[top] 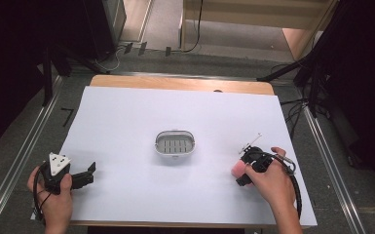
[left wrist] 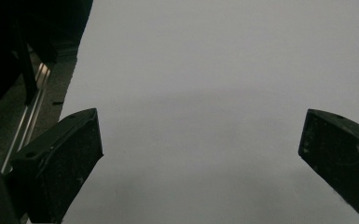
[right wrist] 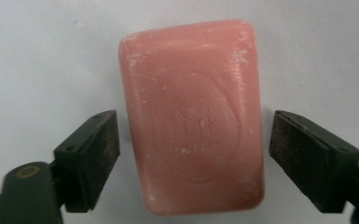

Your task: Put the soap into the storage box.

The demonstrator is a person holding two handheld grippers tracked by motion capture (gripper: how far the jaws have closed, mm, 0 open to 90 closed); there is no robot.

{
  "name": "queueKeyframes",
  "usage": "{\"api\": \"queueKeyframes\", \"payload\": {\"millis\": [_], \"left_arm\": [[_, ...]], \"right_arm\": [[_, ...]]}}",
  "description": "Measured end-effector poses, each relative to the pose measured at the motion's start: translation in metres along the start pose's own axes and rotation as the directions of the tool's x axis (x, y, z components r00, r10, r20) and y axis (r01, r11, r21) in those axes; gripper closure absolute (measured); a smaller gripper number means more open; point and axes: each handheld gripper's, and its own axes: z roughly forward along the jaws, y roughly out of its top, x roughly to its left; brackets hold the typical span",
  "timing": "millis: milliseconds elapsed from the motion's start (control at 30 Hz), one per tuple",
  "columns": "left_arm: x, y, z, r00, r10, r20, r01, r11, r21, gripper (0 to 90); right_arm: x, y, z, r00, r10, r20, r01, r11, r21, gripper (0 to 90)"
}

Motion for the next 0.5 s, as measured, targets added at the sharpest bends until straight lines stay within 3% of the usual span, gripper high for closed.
{"api": "queueKeyframes", "payload": {"millis": [267, 500], "left_arm": [[0.0000, 0.0001, 0.0000, 1.0000, 0.001, 0.000, -0.001, 1.0000, 0.002, 0.0], [-0.0001, -0.0001, -0.0001, 1.0000, 0.002, 0.004, -0.002, 1.0000, -0.001, 0.0]], "right_arm": [[-0.0010, 0.0027, 0.0005, 0.9993, -0.009, 0.037, 0.009, 1.000, 0.005, 35.8], [-0.0030, 0.0033, -0.0002, 0.9985, -0.044, 0.034, 0.044, 0.999, -0.009, 38.4]]}}
